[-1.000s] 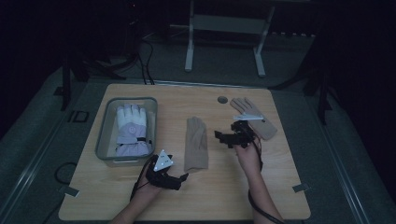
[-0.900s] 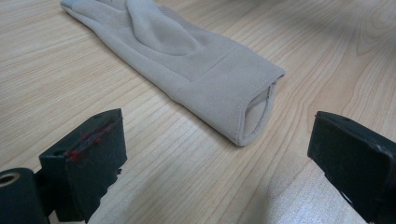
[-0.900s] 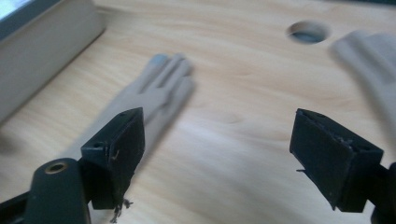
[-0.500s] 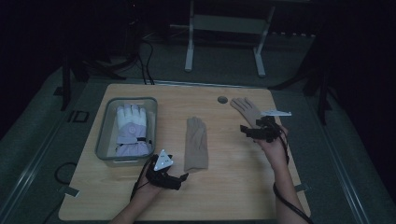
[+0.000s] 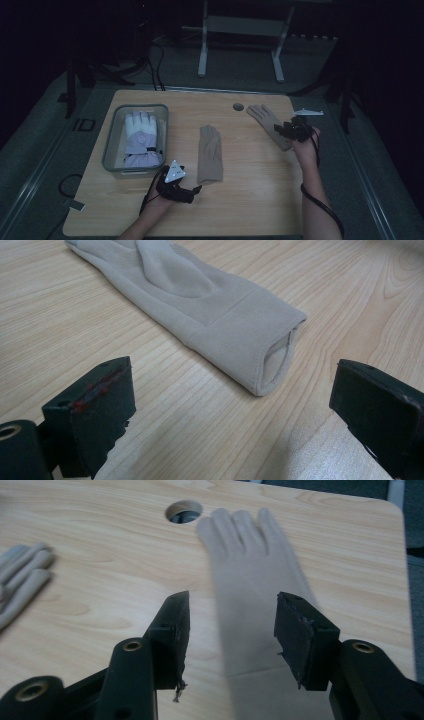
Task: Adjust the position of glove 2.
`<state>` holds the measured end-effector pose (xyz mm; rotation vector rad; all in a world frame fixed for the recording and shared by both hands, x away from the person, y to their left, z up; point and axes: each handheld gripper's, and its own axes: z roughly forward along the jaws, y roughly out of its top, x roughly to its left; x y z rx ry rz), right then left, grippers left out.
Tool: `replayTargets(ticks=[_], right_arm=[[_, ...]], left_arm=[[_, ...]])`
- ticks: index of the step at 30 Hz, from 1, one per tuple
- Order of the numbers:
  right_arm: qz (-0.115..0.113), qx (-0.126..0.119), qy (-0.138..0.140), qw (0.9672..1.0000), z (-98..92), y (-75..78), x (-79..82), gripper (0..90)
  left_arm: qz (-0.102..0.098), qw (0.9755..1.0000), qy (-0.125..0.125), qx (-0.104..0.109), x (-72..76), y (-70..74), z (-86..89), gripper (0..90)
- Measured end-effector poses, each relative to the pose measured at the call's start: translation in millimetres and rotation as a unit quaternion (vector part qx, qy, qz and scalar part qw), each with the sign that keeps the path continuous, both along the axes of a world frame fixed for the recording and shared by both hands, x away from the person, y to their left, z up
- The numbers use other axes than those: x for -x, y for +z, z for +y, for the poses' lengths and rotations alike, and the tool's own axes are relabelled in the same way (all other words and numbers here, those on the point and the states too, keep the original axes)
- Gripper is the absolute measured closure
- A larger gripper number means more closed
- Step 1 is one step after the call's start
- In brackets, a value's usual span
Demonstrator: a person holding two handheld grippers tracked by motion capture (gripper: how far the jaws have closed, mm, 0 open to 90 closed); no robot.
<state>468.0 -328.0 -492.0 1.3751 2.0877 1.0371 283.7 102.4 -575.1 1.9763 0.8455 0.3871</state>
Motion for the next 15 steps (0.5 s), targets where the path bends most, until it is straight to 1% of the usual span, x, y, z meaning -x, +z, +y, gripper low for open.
replayTargets(ticks=[2,4,7,8,9,10,12,13,15], right_arm=[[0.0,0.002,-0.007,1.0,-3.6,-0.3,-7.4,50.1],[-0.001,0.004,-0.009,1.0,-6.3,-1.2,-13.0,50.4],[0.01,0.012,-0.019,0.9997,-10.6,-3.7,-23.0,50.4],[0.01,0.018,-0.025,0.9995,-11.6,-4.2,-25.8,50.4],[0.012,0.018,-0.029,0.9993,-12.5,-4.6,-28.7,50.2],[0.013,0.014,-0.028,0.9994,-12.7,-5.1,-32.1,49.3],[0.014,0.024,-0.034,0.9991,-11.0,-5.9,-37.3,46.9],[0.018,0.025,-0.03,0.9991,-9.7,-6.6,-40.5,45.8],[0.02,0.037,-0.032,0.9986,-6.3,-9.0,-46.3,44.4]], left_arm=[[0.0,1.0,0.0,0.0,0.0,0.0,0.0,4.6],[0.0,1.0,0.0,0.001,0.1,0.0,0.1,4.6],[0.001,1.0,0.0,0.001,0.0,0.0,0.1,4.6],[0.0,1.0,0.0,0.001,0.0,0.0,0.1,4.6],[0.001,1.0,-0.001,0.0,-0.1,0.0,0.0,4.6],[0.001,1.0,-0.001,0.001,-0.1,-0.1,-0.1,4.6],[0.001,1.0,-0.002,0.001,-0.1,-0.1,-0.1,4.6],[0.001,1.0,-0.001,0.001,-0.1,0.0,0.0,4.6],[0.001,1.0,-0.001,0.001,-0.2,-0.1,-0.1,4.6]])
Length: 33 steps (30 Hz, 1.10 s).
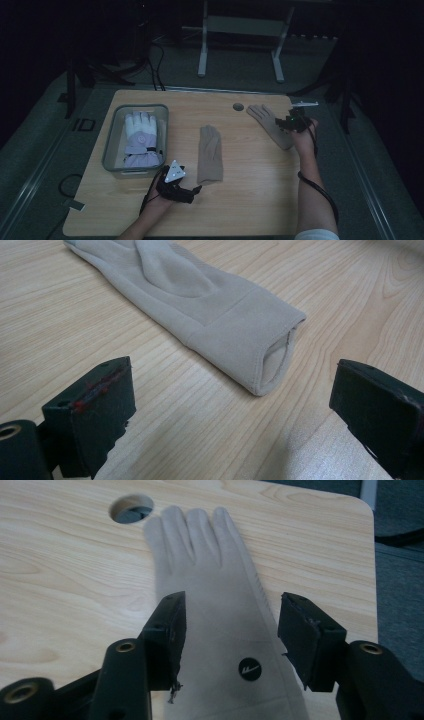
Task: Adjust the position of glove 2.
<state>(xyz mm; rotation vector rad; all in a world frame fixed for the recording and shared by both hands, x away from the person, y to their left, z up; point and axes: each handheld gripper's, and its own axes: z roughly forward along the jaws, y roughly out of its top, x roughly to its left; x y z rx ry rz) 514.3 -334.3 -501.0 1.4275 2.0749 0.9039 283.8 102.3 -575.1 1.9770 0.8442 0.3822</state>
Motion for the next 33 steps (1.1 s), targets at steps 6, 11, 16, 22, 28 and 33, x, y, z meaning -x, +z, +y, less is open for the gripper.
replayTargets(ticks=[6,11,16,22,28,33], right_arm=[[0.019,0.023,0.004,0.9995,8.4,-14.7,-13.8,41.3],[0.021,0.009,0.013,0.9997,11.5,-26.2,-20.4,42.1],[0.046,0.04,0.034,0.9976,17.9,-43.3,-23.8,42.4],[0.053,0.04,0.015,0.9977,23.2,-41.2,-21.3,61.1],[0.072,0.036,-0.006,0.9968,29.3,-37.9,-22.1,76.8],[0.082,0.001,-0.03,0.9961,30.8,-30.9,-17.6,80.0]], left_arm=[[0.001,1.0,0.001,0.003,-0.1,0.0,0.7,4.6],[0.004,1.0,0.0,0.003,0.0,0.0,1.2,4.6],[0.005,1.0,0.002,0.006,-0.1,0.0,1.7,4.6],[0.005,1.0,0.002,0.007,0.0,0.0,2.1,4.6],[0.003,1.0,0.002,0.005,0.3,0.0,1.6,4.6],[0.003,1.0,0.003,0.006,0.4,0.0,1.7,4.6]])
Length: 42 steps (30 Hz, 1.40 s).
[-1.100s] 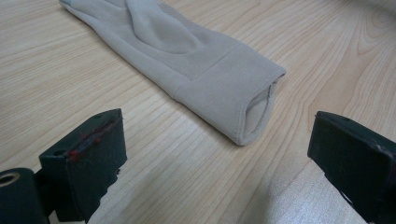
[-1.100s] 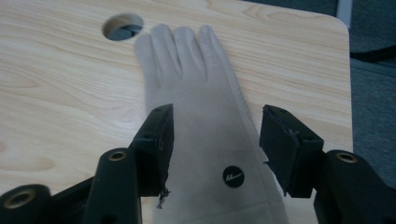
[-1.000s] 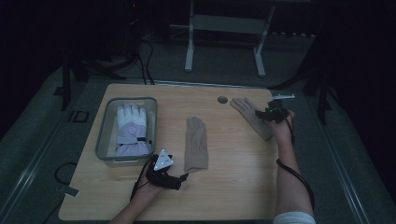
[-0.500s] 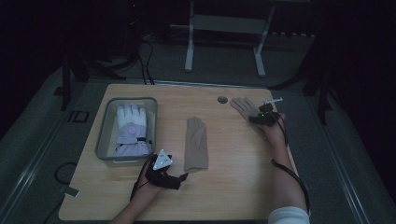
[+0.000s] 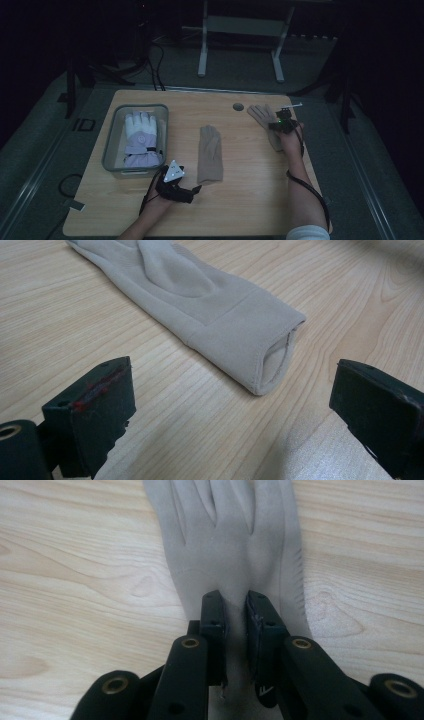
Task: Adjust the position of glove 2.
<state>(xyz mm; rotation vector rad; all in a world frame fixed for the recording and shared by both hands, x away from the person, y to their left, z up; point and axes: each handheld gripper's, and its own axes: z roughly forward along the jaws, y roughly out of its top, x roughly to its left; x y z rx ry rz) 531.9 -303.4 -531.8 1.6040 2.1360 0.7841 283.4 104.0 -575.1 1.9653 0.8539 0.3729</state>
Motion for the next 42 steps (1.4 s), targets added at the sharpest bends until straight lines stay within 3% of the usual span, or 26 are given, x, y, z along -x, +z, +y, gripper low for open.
replayTargets(ticks=[4,7,11,16,24,32,33,35,36,39,41,42], right_arm=[[-0.011,-0.01,-0.006,0.9999,1.1,8.9,6.0,80.3],[-0.033,-0.033,-0.01,0.9989,1.8,24.8,17.1,80.3],[-0.051,-0.028,-0.007,0.9983,4.6,39.5,31.1,80.2],[-0.07,-0.049,-0.019,0.9962,2.5,50.7,53.5,80.2],[-0.087,-0.064,-0.057,0.9926,-0.6,51.9,98.4,80.1],[-0.096,-0.07,-0.058,0.9912,0.5,54.5,140.8,79.9],[-0.098,-0.078,-0.064,0.9901,-0.1,54.9,149.1,79.8],[-0.101,-0.067,-0.069,0.9903,1.0,54.4,161.6,79.6],[-0.098,-0.077,-0.07,0.9897,0.3,53.3,167.1,79.6],[-0.098,-0.077,-0.08,0.989,-0.7,49.0,177.0,79.6],[-0.098,-0.046,-0.084,0.9906,1.7,43.4,180.6,79.6],[-0.098,-0.046,-0.084,0.9906,1.7,43.4,180.6,79.6]], left_arm=[[0.0,1.0,-0.001,-0.001,-0.2,0.0,-0.2,4.6],[0.002,1.0,0.002,0.001,-0.5,-0.1,0.0,4.6],[0.004,1.0,0.0,-0.001,-0.9,-0.3,-0.7,4.6],[0.001,1.0,0.0,-0.003,-0.4,0.0,-0.6,4.6],[0.0,1.0,0.0,-0.007,-0.1,0.0,-1.3,4.6],[-0.002,1.0,-0.001,-0.005,-0.3,0.0,-1.3,4.6],[-0.004,1.0,-0.002,-0.005,0.0,0.1,-1.4,4.6],[-0.005,1.0,-0.003,-0.007,0.3,0.2,-1.4,4.6],[-0.005,1.0,-0.003,-0.008,0.3,0.2,-1.4,4.6],[-0.005,1.0,-0.001,-0.006,0.5,0.2,-1.2,4.6],[-0.006,1.0,-0.002,-0.005,0.7,0.2,-1.0,4.6],[-0.006,1.0,-0.002,-0.005,0.7,0.2,-1.0,4.6]])
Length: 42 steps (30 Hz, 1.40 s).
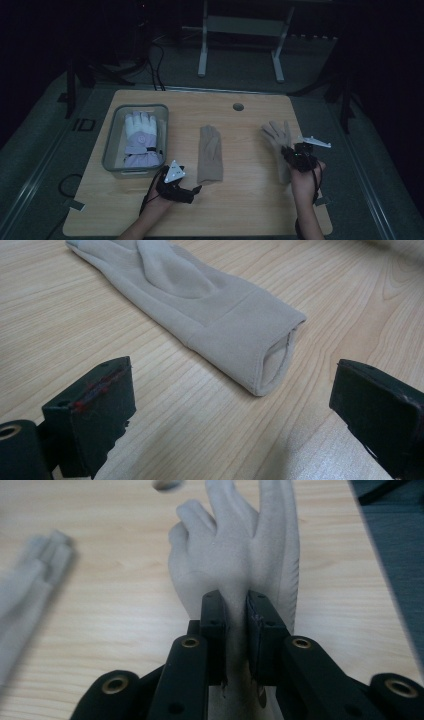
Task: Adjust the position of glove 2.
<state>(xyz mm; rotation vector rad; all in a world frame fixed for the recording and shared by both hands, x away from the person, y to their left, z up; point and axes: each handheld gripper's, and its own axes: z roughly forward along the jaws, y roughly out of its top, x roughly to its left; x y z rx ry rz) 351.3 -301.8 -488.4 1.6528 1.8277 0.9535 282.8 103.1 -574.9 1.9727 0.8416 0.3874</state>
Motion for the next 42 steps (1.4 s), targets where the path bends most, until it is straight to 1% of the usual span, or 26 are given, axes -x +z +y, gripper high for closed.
replayTargets(ticks=[1,4,5,6,8,9,11,13,16,18,19,21,22,23,24,25,26,27,29,31,32,34,37,39,40,42], right_arm=[[0.014,-0.011,-0.005,0.9998,-2.8,-9.3,1.3,79.4],[0.022,-0.015,-0.013,0.9996,-4.7,-19.5,1.5,79.2],[0.027,-0.008,-0.015,0.9995,-5.5,-24.7,1.1,79.2],[0.032,-0.012,-0.016,0.9993,-6.5,-27.9,0.8,79.2],[0.044,-0.007,-0.02,0.9988,-7.3,-37.2,-0.9,79.2],[0.051,-0.01,-0.02,0.9985,-7.6,-42.1,-1.8,79.0],[0.059,0.001,-0.022,0.998,-7.2,-50.9,-3.5,78.7],[0.069,-0.005,-0.02,0.9974,-7.4,-59.1,-5.5,77.8],[0.07,-0.008,-0.018,0.9974,-6.8,-58.9,-5.9,76.0],[0.072,-0.017,-0.012,0.9972,-8.8,-58.3,-6.3,71.3],[0.074,-0.022,-0.001,0.997,-9.9,-57.1,-6.1,66.7],[0.066,-0.023,0.018,0.9974,-13.1,-52.9,-4.7,62.9],[0.062,-0.02,0.028,0.9975,-14.0,-51.0,-4.4,58.1],[0.058,-0.009,0.045,0.9973,-15.8,-48.3,-4.6,57.9],[0.055,-0.004,0.056,0.9969,-16.9,-46.8,-4.8,57.4],[0.051,0.007,0.076,0.9958,-18.0,-45.4,-5.3,56.3],[0.047,0.022,0.086,0.9949,-18.6,-45.1,-6.0,58.5],[0.041,0.041,0.104,0.9928,-19.4,-44.9,-6.8,58.6],[0.028,0.066,0.134,0.9884,-21.2,-44.6,-8.9,59.1],[0.024,0.073,0.163,0.9837,-23.6,-44.3,-12.9,60.0],[0.025,0.079,0.179,0.9804,-24.8,-45.1,-15.9,60.3],[0.038,0.08,0.2,0.9758,-26.3,-47.6,-20.9,59.9],[0.06,0.093,0.212,0.971,-30.0,-56.5,-28.7,55.3],[0.05,0.09,0.226,0.9688,-32.6,-59.4,-28.9,57.0],[0.046,0.093,0.23,0.9678,-33.6,-59.9,-28.3,60.2],[0.036,0.102,0.229,0.9675,-32.6,-60.4,-26.0,73.7]], left_arm=[[-0.001,1.0,0.0,0.0,0.1,0.0,-0.1,4.6],[0.0,1.0,0.0,-0.002,0.0,0.0,-0.5,4.6],[-0.001,1.0,-0.001,-0.002,0.1,0.0,-0.5,4.6],[-0.001,1.0,-0.001,-0.002,0.2,0.0,-0.5,4.6],[-0.001,1.0,-0.001,-0.003,0.2,-0.1,-0.8,4.6],[-0.001,1.0,-0.001,-0.003,0.2,-0.1,-0.9,4.6],[-0.002,1.0,-0.002,-0.004,0.3,0.0,-0.8,4.6],[-0.002,1.0,-0.002,-0.004,0.3,0.0,-0.8,4.6],[-0.001,1.0,-0.001,-0.004,0.2,-0.1,-1.1,4.6],[-0.001,1.0,-0.002,-0.003,0.2,-0.1,-1.0,4.6],[-0.001,1.0,-0.002,-0.003,0.2,-0.1,-0.8,4.6],[-0.001,1.0,-0.002,-0.003,0.1,0.0,-0.7,4.6],[-0.001,1.0,-0.002,-0.003,0.1,-0.1,-0.8,4.6],[0.0,1.0,-0.003,-0.004,0.0,-0.1,-0.9,4.6],[0.0,1.0,-0.003,-0.004,0.0,-0.1,-1.0,4.6],[0.0,1.0,-0.003,-0.003,0.0,-0.1,-1.0,4.6],[0.0,1.0,-0.003,-0.003,0.0,-0.1,-0.9,4.6],[0.0,1.0,-0.003,-0.003,-0.1,-0.1,-0.8,4.6],[0.001,1.0,-0.003,-0.003,-0.1,-0.1,-0.8,4.6],[0.001,1.0,-0.003,-0.003,-0.2,-0.1,-0.8,4.6],[0.001,1.0,-0.003,-0.003,-0.2,-0.1,-0.7,4.6],[0.002,1.0,-0.003,-0.002,-0.4,-0.2,-0.6,4.6],[0.002,1.0,-0.005,-0.002,-0.5,-0.1,-0.6,4.6],[0.002,1.0,-0.006,-0.002,-0.4,-0.1,-0.6,4.6],[0.002,1.0,-0.006,-0.002,-0.4,-0.1,-0.5,4.6],[0.003,1.0,-0.004,-0.002,-0.5,-0.1,-0.6,4.6]])
